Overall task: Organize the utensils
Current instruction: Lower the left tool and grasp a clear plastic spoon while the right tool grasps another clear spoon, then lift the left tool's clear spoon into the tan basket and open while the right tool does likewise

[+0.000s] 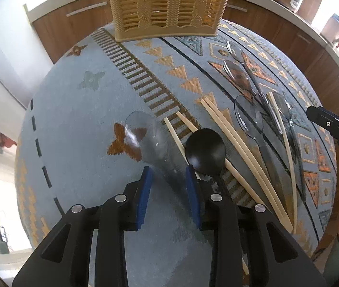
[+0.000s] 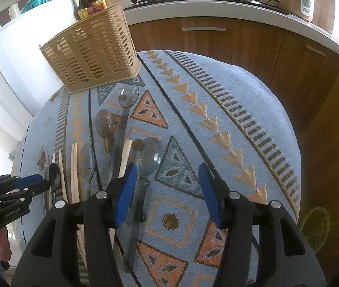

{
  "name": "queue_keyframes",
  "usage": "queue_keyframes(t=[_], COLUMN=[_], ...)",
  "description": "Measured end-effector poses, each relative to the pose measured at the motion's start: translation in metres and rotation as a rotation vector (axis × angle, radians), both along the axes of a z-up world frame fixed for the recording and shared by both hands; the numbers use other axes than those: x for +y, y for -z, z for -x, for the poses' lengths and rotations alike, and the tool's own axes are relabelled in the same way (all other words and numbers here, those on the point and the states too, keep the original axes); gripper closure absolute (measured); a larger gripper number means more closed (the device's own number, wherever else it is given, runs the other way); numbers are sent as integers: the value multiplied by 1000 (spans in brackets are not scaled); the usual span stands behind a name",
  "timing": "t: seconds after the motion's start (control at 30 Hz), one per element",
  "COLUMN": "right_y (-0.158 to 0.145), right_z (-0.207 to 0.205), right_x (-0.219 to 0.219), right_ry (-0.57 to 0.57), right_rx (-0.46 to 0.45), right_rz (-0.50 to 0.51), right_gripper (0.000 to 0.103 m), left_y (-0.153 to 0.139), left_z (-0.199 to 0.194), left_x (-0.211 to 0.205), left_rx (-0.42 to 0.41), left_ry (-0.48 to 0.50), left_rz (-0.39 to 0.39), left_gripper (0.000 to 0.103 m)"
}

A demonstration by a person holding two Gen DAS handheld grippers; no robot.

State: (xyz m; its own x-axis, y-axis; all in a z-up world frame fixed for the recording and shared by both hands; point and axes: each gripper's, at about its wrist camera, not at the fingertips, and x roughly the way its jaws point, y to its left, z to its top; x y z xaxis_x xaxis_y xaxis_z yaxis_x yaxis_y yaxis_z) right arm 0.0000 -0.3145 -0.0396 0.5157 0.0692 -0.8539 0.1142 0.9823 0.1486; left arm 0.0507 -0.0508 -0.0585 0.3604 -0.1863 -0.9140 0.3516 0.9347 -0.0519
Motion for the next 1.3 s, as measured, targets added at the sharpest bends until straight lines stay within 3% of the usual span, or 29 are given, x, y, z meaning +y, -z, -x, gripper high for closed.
queue_keyframes(t=[0.13,0.2,0.3,0.4,0.5,0.7,0.97,1.1,1.23,1.3], right_y=[1,2,6,11,16,22,27,29,31,32], right_z=[-2,-5,-10,-12,-15,-25,-57,-69,-80,-85], right_x=[3,1,-2,-2,3,22,31,42,52,56], right_ry=[-31,-40,-69,-92,-116,-143,-135,-163,-179,-185], right_rx=[22,41,94,150,200,233,290,344,385,407], right_rz=[15,20,-45,-110,-137,5,41,103,130,132], right_gripper=[53,53,62,65,65,71,72,72,72,79], left_y=[0,1,1,2,0,-1,0,0,-1,-2], left_z=[1,-1,-2,-4,-15,-41,-47,-55,-62,-61], left_x=[-1,4,9,9,20,52,57,60,48,39], left_rx=[-25,-25,-37,-86,-63,-11,31,97,127,123], left_ry=[26,44,74,81,49,-39,8,31,74,108], left_rz=[-44,-29,-16,-61,-14,97,136,171,99,34], left_gripper=[90,92,92,93,93,93,91,85,83,86])
